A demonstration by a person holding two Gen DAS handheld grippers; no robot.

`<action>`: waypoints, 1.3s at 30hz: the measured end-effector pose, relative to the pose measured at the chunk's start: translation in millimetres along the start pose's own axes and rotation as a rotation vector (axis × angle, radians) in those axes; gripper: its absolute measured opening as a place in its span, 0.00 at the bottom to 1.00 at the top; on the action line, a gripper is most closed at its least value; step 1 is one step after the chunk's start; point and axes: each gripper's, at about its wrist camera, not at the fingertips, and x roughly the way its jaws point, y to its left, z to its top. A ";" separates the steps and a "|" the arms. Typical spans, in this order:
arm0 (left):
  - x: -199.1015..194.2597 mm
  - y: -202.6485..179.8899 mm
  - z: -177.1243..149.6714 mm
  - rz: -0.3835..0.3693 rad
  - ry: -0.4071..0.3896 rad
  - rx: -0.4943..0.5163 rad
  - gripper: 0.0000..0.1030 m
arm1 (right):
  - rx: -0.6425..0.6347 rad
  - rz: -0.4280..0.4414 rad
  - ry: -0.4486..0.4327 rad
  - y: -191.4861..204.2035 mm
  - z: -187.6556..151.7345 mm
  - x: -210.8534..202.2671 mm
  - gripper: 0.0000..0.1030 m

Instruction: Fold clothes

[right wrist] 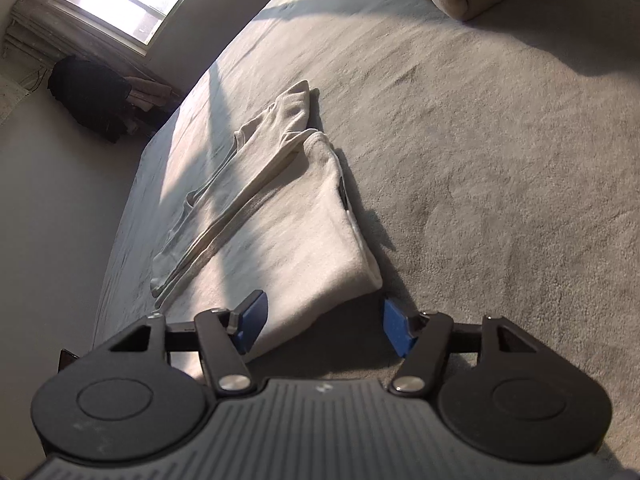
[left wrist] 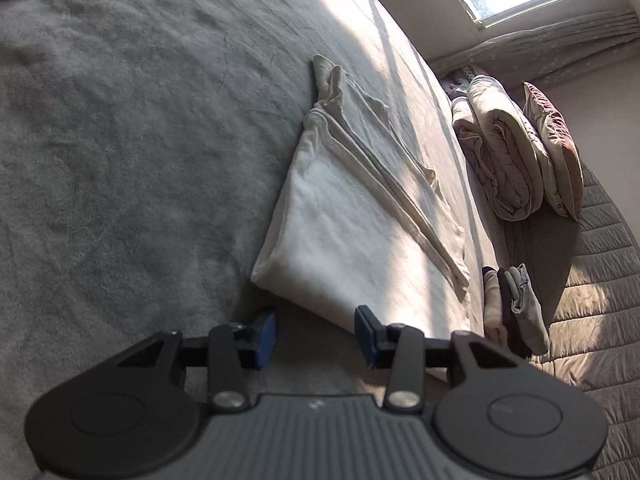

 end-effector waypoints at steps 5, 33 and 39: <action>5.8 15.3 -7.0 -0.057 -0.128 -0.211 0.34 | 0.028 0.039 -0.061 -6.3 7.9 5.8 0.58; 16.8 8.7 0.8 -0.051 -0.215 -0.305 0.22 | 0.140 0.103 -0.045 -24.7 15.6 8.4 0.30; 12.2 13.8 1.0 -0.057 -0.216 -0.302 0.22 | 0.154 0.116 -0.039 -28.1 15.2 6.3 0.30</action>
